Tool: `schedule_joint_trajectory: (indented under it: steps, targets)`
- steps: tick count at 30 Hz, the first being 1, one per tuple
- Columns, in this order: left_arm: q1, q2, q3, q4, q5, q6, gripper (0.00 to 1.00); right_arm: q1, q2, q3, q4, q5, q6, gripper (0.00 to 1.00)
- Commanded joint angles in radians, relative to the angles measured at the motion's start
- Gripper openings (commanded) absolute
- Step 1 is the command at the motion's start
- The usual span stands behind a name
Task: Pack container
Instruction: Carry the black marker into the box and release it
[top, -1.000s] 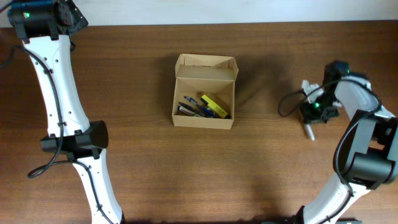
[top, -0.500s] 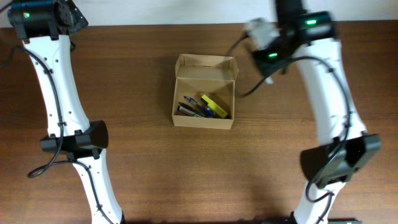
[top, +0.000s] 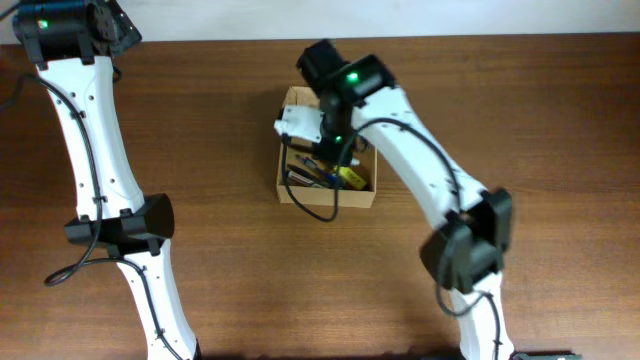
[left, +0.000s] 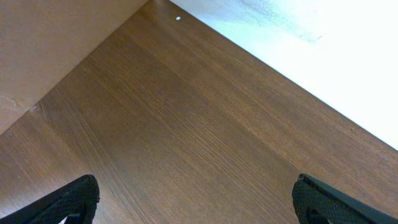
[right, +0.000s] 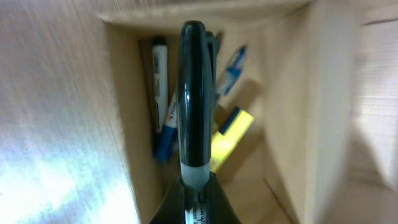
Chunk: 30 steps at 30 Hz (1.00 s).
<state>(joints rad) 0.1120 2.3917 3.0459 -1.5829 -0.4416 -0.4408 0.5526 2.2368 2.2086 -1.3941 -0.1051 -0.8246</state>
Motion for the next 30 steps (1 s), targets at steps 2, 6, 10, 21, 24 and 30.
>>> schedule_joint_trajectory:
  steps: [2,6,10,21,24,30]
  targets:
    - [0.007,-0.034,-0.005,-0.001,0.0,0.009,1.0,-0.001,0.112,0.006,0.021,-0.012,-0.035,0.04]
    - [0.007,-0.034,-0.005,-0.001,0.0,0.009,1.0,-0.003,0.183,0.006,0.047,-0.08,-0.031,0.04]
    - [0.007,-0.034,-0.005,-0.001,0.0,0.009,1.0,-0.004,0.211,0.006,0.055,-0.079,0.003,0.04]
    - [0.01,-0.034,-0.005,-0.001,0.0,0.009,1.0,-0.003,0.116,0.008,0.066,-0.037,0.185,0.48]
    - [0.01,-0.034,-0.005,-0.001,0.0,0.009,1.0,-0.004,0.015,0.01,0.08,0.022,0.243,0.49]
    - [0.01,-0.034,-0.005,0.009,0.01,-0.001,1.0,-0.047,-0.251,0.01,0.127,0.117,0.446,0.5]
